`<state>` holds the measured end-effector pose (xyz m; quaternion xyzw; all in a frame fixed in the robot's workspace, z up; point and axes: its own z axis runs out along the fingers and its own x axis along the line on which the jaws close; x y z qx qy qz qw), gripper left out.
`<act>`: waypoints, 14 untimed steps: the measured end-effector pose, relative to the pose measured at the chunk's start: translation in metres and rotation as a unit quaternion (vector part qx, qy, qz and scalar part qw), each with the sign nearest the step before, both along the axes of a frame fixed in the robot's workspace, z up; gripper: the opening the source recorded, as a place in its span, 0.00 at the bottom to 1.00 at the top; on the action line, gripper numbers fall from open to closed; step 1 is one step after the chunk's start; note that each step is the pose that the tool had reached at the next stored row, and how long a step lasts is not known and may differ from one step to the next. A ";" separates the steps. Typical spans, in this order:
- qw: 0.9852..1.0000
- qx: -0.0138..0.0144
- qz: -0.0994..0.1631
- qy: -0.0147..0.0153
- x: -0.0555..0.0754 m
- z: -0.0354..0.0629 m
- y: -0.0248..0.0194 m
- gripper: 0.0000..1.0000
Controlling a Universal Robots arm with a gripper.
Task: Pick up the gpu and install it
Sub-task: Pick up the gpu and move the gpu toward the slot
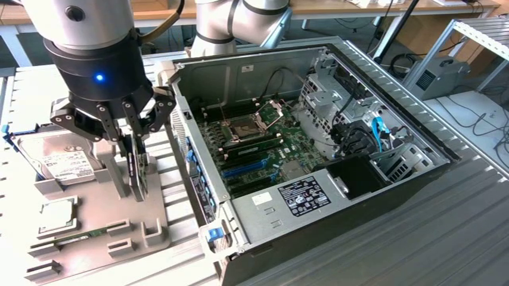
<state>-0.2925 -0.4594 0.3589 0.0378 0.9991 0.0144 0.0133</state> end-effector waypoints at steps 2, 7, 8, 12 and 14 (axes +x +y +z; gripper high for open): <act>1.000 0.000 0.000 0.000 0.000 0.0003 0.0000 0.26; 1.000 0.000 0.000 0.000 0.000 0.0015 0.0000 0.26; 1.000 0.000 0.000 0.000 0.000 0.0018 0.0000 0.26; 1.000 0.000 0.000 0.000 0.000 0.0024 0.0000 0.26; 1.000 0.000 0.000 0.000 0.000 0.0028 0.0000 0.26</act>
